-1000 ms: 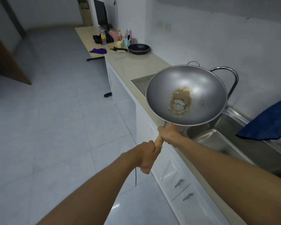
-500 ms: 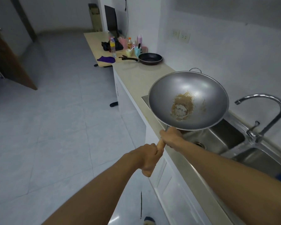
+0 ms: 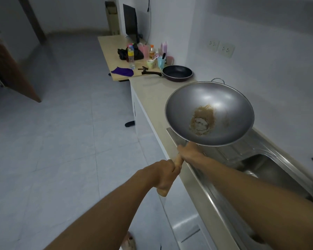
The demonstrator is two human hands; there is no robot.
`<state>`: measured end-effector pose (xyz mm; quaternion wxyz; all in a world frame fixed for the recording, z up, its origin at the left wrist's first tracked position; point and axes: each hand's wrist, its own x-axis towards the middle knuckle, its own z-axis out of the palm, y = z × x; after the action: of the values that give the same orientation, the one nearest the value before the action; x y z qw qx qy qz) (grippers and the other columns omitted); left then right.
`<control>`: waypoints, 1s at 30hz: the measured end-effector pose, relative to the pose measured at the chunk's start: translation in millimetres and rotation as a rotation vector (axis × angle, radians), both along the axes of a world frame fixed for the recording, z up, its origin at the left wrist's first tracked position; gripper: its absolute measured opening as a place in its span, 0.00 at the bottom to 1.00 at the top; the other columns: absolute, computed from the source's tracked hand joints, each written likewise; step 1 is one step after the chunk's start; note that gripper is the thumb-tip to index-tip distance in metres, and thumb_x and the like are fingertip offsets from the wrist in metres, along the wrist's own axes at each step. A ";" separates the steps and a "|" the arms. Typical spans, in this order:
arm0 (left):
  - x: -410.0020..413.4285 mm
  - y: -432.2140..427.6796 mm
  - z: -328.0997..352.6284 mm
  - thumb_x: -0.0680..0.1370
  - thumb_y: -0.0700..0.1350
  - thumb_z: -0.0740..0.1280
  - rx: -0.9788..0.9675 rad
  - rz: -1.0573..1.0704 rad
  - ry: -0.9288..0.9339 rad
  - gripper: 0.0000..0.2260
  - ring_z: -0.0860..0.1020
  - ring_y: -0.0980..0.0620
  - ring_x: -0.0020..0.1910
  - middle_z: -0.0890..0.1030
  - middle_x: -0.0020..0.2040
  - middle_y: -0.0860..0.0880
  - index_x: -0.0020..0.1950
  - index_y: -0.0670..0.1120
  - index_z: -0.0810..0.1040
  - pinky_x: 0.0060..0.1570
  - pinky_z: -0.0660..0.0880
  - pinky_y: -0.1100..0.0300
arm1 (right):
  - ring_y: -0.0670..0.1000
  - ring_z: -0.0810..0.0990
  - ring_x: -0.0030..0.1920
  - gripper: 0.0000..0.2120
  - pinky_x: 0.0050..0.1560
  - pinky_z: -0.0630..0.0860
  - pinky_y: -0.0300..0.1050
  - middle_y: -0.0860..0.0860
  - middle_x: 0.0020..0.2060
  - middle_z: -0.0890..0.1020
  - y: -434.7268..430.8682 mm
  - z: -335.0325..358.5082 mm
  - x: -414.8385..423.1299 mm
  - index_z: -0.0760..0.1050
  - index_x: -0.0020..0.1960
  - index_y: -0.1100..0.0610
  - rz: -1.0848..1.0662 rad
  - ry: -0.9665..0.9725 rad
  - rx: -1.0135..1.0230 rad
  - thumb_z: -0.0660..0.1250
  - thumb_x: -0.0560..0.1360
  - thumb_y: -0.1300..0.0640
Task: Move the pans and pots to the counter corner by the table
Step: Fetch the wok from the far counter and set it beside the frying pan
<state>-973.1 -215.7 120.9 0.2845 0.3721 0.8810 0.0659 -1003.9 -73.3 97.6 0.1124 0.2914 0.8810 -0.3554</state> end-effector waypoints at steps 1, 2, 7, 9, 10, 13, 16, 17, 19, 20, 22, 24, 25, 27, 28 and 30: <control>-15.5 -3.4 -0.2 0.61 0.29 0.74 -0.001 -0.011 0.000 0.51 0.67 0.53 0.30 0.65 0.36 0.47 0.75 0.44 0.47 0.27 0.69 0.60 | 0.54 0.77 0.45 0.18 0.49 0.75 0.48 0.54 0.46 0.76 -3.3 -0.8 -15.0 0.74 0.64 0.62 -0.009 -0.003 0.000 0.59 0.81 0.51; -31.4 -7.5 -0.3 0.61 0.28 0.73 -0.008 -0.021 0.000 0.51 0.66 0.53 0.30 0.65 0.36 0.47 0.75 0.44 0.47 0.27 0.70 0.60 | 0.55 0.78 0.47 0.19 0.51 0.76 0.49 0.54 0.47 0.76 -6.6 -1.6 -30.2 0.74 0.65 0.62 -0.015 -0.002 -0.006 0.59 0.80 0.51; -109.3 -32.3 1.2 0.63 0.29 0.74 -0.027 -0.055 -0.027 0.52 0.67 0.52 0.30 0.67 0.37 0.45 0.77 0.45 0.45 0.36 0.75 0.56 | 0.56 0.82 0.49 0.17 0.52 0.81 0.51 0.55 0.49 0.80 -31.0 -4.1 -100.0 0.72 0.64 0.57 -0.059 0.009 -0.058 0.60 0.80 0.50; -138.8 -42.2 0.7 0.62 0.29 0.75 -0.039 -0.084 -0.015 0.54 0.68 0.52 0.31 0.68 0.38 0.44 0.78 0.44 0.43 0.36 0.76 0.55 | 0.53 0.79 0.40 0.12 0.42 0.78 0.47 0.54 0.41 0.78 -39.9 -3.5 -126.8 0.72 0.58 0.56 -0.081 0.002 -0.052 0.59 0.80 0.49; -153.7 -47.0 -0.9 0.61 0.29 0.75 -0.043 -0.096 0.000 0.55 0.68 0.51 0.31 0.68 0.38 0.44 0.78 0.44 0.43 0.36 0.77 0.54 | 0.52 0.77 0.37 0.11 0.40 0.76 0.46 0.53 0.38 0.76 -43.6 -3.3 -139.8 0.72 0.55 0.56 -0.089 -0.004 -0.043 0.59 0.80 0.49; -193.1 -57.1 -7.6 0.63 0.29 0.75 -0.053 -0.117 0.024 0.48 0.69 0.50 0.32 0.68 0.37 0.45 0.75 0.42 0.51 0.40 0.81 0.50 | 0.54 0.76 0.38 0.10 0.40 0.75 0.45 0.55 0.40 0.77 -52.1 -2.3 -173.8 0.69 0.53 0.57 -0.101 -0.034 -0.036 0.58 0.80 0.50; -227.8 -60.3 -14.4 0.65 0.31 0.75 -0.061 -0.105 0.021 0.38 0.71 0.49 0.34 0.70 0.39 0.44 0.68 0.43 0.58 0.45 0.82 0.47 | 0.55 0.78 0.40 0.13 0.41 0.75 0.46 0.57 0.43 0.78 -55.9 -4.0 -203.6 0.72 0.57 0.59 -0.113 -0.040 -0.042 0.58 0.81 0.50; -240.0 -60.0 -16.1 0.67 0.32 0.74 -0.060 -0.085 0.018 0.32 0.71 0.49 0.34 0.70 0.38 0.44 0.64 0.42 0.61 0.47 0.82 0.47 | 0.56 0.79 0.41 0.16 0.43 0.76 0.46 0.57 0.43 0.79 -54.8 -5.3 -214.7 0.74 0.59 0.61 -0.114 -0.041 -0.046 0.58 0.81 0.50; -264.4 -57.6 -19.4 0.73 0.35 0.72 -0.061 -0.046 0.015 0.19 0.71 0.52 0.34 0.69 0.37 0.47 0.54 0.42 0.63 0.47 0.81 0.50 | 0.57 0.81 0.47 0.19 0.48 0.78 0.48 0.58 0.48 0.81 -51.3 -6.8 -236.2 0.74 0.63 0.63 -0.114 -0.047 -0.052 0.57 0.81 0.50; -276.8 -55.6 -21.3 0.74 0.35 0.71 -0.057 -0.036 0.020 0.18 0.70 0.53 0.33 0.68 0.36 0.48 0.50 0.44 0.62 0.44 0.79 0.53 | 0.58 0.82 0.49 0.20 0.51 0.78 0.49 0.59 0.50 0.81 -49.1 -7.3 -246.9 0.74 0.63 0.63 -0.118 -0.051 -0.049 0.57 0.81 0.50; -302.3 -50.3 -24.7 0.75 0.35 0.70 -0.040 -0.036 0.032 0.18 0.69 0.53 0.32 0.67 0.35 0.49 0.47 0.46 0.60 0.41 0.76 0.55 | 0.57 0.81 0.51 0.20 0.52 0.77 0.48 0.58 0.53 0.81 -43.6 -10.0 -270.9 0.74 0.65 0.63 -0.121 -0.054 -0.047 0.56 0.82 0.50; -332.3 -43.5 -27.9 0.79 0.38 0.66 -0.046 -0.041 0.038 0.13 0.71 0.52 0.34 0.68 0.35 0.50 0.49 0.46 0.61 0.44 0.78 0.53 | 0.57 0.80 0.49 0.21 0.48 0.75 0.47 0.57 0.50 0.80 -35.9 -14.0 -297.9 0.73 0.66 0.62 -0.126 -0.053 -0.055 0.56 0.81 0.49; -346.8 -39.9 -28.2 0.80 0.38 0.65 -0.057 -0.044 0.026 0.11 0.72 0.51 0.35 0.68 0.35 0.50 0.52 0.46 0.62 0.47 0.79 0.51 | 0.57 0.79 0.47 0.22 0.47 0.74 0.47 0.57 0.48 0.79 -31.5 -16.4 -311.4 0.74 0.66 0.63 -0.133 -0.054 -0.067 0.56 0.81 0.49; -376.0 -32.8 -29.0 0.75 0.37 0.70 -0.096 -0.084 0.022 0.18 0.72 0.50 0.35 0.68 0.36 0.49 0.59 0.41 0.64 0.44 0.80 0.51 | 0.56 0.78 0.45 0.22 0.45 0.73 0.47 0.57 0.46 0.78 -23.4 -21.7 -338.2 0.74 0.66 0.63 -0.145 -0.062 -0.090 0.57 0.81 0.49; -390.0 -29.8 -28.9 0.70 0.34 0.73 -0.116 -0.129 0.022 0.26 0.71 0.51 0.33 0.67 0.36 0.49 0.62 0.41 0.63 0.39 0.79 0.53 | 0.57 0.78 0.45 0.22 0.46 0.73 0.47 0.57 0.47 0.78 -19.5 -24.3 -351.7 0.74 0.66 0.62 -0.146 -0.069 -0.098 0.57 0.80 0.49; -415.1 -23.4 -28.4 0.67 0.32 0.73 -0.139 -0.167 0.016 0.28 0.71 0.51 0.32 0.68 0.35 0.49 0.62 0.40 0.64 0.35 0.76 0.56 | 0.57 0.78 0.48 0.22 0.49 0.74 0.48 0.57 0.49 0.78 -13.0 -29.0 -376.3 0.73 0.68 0.62 -0.149 -0.084 -0.113 0.57 0.80 0.49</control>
<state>-1388.2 -239.1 92.5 0.3073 0.4243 0.8515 -0.0221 -1380.2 -86.3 68.6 0.1388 0.3639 0.8299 -0.3995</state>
